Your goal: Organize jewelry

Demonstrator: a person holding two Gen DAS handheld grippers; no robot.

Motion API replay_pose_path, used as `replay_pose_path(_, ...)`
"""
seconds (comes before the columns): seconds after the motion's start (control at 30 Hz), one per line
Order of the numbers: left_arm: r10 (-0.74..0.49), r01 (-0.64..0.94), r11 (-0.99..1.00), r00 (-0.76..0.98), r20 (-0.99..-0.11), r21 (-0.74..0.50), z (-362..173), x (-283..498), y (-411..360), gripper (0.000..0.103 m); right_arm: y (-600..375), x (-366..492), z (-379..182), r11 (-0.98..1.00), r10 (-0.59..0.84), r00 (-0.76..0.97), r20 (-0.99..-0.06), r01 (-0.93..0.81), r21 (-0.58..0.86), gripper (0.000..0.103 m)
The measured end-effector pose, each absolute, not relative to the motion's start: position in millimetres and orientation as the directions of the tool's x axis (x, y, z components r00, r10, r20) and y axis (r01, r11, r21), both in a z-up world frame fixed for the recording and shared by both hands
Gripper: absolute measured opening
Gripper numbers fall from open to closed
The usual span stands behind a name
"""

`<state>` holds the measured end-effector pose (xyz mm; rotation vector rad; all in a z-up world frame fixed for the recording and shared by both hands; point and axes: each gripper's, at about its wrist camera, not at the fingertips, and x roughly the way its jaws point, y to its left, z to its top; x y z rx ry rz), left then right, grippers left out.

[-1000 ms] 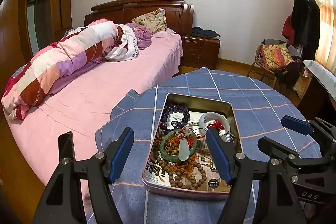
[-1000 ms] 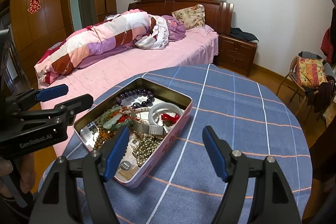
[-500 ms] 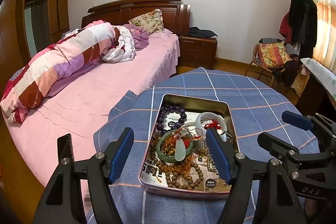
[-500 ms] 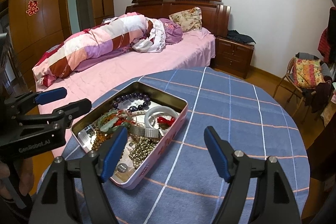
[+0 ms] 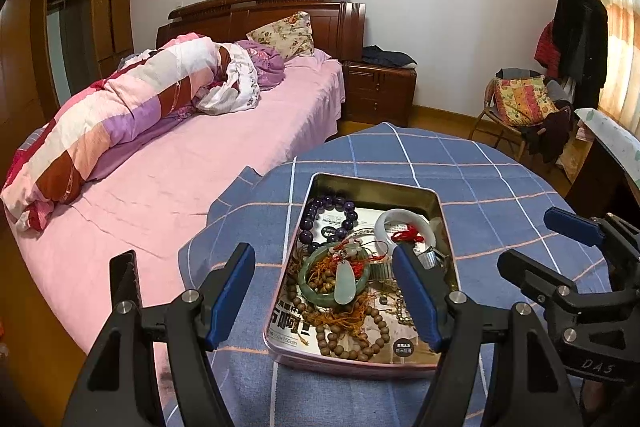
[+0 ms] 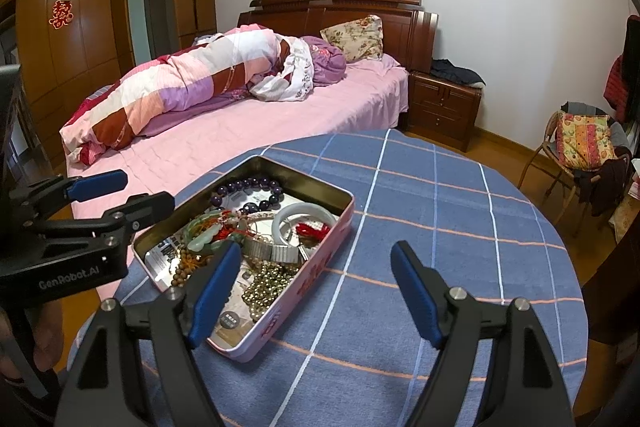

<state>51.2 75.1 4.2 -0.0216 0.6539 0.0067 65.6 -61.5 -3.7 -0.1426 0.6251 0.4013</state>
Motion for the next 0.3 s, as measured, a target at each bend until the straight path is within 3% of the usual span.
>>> replay_pose_path(0.3,0.012,-0.003,1.0,0.806,-0.592,0.016,5.1,48.1,68.3,0.071,-61.9,65.8,-3.4,0.914,0.321,0.738,-0.594,-0.405,-0.009,0.083)
